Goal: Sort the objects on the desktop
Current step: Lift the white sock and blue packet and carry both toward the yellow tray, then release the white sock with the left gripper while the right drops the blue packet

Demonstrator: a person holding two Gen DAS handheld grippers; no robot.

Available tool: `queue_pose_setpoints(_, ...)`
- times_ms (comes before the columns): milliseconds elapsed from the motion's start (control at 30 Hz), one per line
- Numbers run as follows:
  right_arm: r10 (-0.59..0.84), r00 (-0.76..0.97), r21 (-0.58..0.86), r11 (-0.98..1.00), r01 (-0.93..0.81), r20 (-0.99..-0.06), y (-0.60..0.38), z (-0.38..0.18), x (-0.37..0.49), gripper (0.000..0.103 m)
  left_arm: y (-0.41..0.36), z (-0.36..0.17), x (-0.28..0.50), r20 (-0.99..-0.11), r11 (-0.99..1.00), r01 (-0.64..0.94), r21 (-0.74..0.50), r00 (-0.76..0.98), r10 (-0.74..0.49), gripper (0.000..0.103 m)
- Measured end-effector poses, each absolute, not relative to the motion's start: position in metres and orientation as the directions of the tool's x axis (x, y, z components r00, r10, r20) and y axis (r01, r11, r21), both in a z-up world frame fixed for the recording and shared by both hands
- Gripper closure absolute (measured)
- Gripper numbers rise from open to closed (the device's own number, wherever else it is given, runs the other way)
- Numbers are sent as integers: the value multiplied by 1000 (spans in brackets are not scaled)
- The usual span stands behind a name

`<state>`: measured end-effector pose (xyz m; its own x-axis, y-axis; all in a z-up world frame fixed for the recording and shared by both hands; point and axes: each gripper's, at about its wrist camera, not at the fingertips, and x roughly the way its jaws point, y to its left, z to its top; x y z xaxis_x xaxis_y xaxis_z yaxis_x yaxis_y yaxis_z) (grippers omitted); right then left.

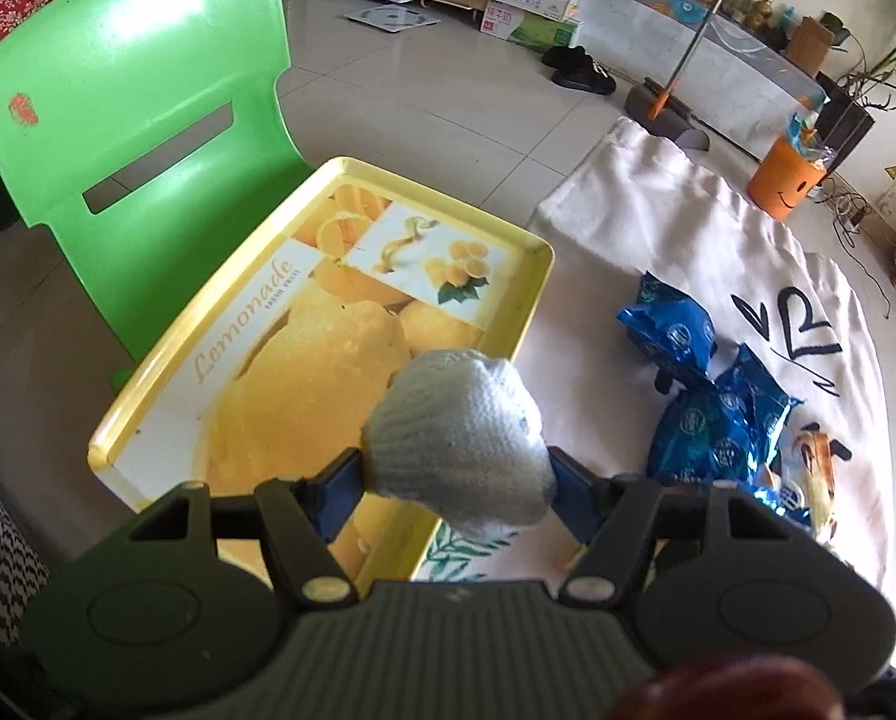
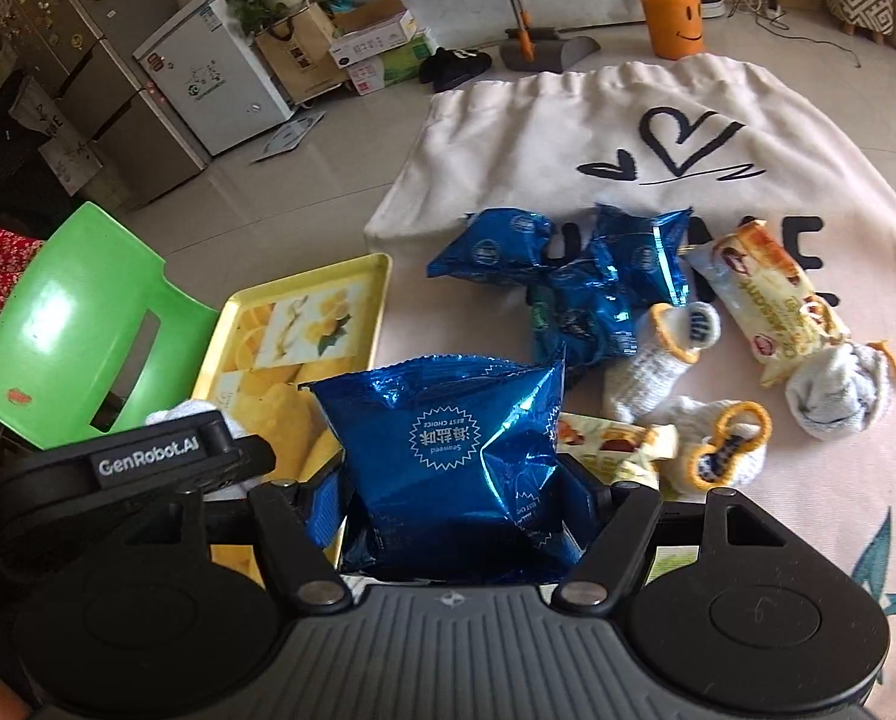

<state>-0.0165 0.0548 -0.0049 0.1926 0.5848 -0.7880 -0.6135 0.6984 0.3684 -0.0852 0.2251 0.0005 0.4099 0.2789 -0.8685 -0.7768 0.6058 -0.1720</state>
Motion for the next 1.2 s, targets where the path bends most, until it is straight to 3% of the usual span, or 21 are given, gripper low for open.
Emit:
queue_pose_setpoints(933,690,-62,525,486,-698,-721,172,-50,-28,31,334,15,-64,-860,455,-872,-178,363,358,37)
queue_pose_setpoints(967,697,-68,530,474,-703,-714,175,-50,-29,30,335,15,-65,-860,449,-877,-173,357,364,35)
queue_pose_setpoints(1033,702,-72,529,460,-713,-708,177,-49,-30,29,336,15,-67,-862,436,-884,-167,346,370,21)
queue_pose_setpoints(1200,694,-43,504,478,-719,-719,173,-43,-27,29,332,19,-66,-856,444,-877,-183,365,366,10)
